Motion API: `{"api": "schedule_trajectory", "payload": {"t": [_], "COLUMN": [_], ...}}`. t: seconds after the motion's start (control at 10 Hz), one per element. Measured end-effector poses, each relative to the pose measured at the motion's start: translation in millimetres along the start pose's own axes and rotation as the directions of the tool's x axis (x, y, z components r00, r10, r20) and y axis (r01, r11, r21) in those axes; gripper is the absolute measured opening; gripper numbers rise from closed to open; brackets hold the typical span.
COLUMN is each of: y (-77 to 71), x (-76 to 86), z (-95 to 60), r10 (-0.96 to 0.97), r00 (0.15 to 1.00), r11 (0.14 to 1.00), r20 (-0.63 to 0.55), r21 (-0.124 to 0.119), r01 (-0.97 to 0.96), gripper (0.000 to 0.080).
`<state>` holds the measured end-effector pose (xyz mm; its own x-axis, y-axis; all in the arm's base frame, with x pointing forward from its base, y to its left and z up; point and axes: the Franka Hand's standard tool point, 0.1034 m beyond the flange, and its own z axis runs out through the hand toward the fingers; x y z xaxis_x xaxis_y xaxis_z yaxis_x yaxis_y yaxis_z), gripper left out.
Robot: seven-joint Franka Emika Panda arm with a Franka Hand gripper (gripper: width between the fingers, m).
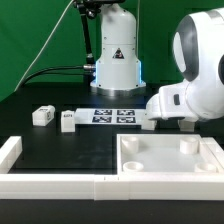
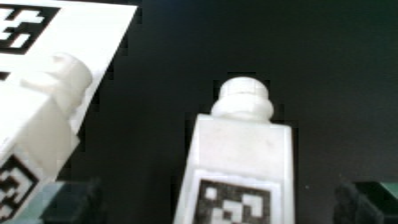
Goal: Assemble one leg
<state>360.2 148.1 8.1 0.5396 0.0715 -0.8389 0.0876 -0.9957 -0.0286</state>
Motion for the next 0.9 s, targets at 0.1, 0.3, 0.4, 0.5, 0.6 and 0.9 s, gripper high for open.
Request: {"api": "schedule_trajectory", "payload": {"t": [0.1, 0.3, 0.4, 0.5, 0.6, 0.9], "y": [-0.7, -0.6, -0.6, -0.6, -0.6, -0.6], "x": [0.2, 0.3, 0.3, 0.3, 0.3, 0.3], "z": [1.4, 1.1, 1.1, 1.1, 1.2, 1.2], "r10": [-0.001, -0.003, -0.003, -0.003, -0.003, -0.003], "r00": [1.000, 1.000, 1.000, 1.000, 1.000, 1.000], "r11": [1.000, 1.000, 1.000, 1.000, 1.000, 1.000], "r20": [0.003, 0.002, 0.002, 0.002, 0.002, 0.002], "r21": [-0.002, -0.001, -0.001, -0.001, -0.002, -0.001], "r01": [0.001, 0.003, 0.003, 0.003, 0.003, 0.003], "gripper": [0.0649, 0.0525, 0.0390, 0.0390, 0.0286, 0.0286]}}
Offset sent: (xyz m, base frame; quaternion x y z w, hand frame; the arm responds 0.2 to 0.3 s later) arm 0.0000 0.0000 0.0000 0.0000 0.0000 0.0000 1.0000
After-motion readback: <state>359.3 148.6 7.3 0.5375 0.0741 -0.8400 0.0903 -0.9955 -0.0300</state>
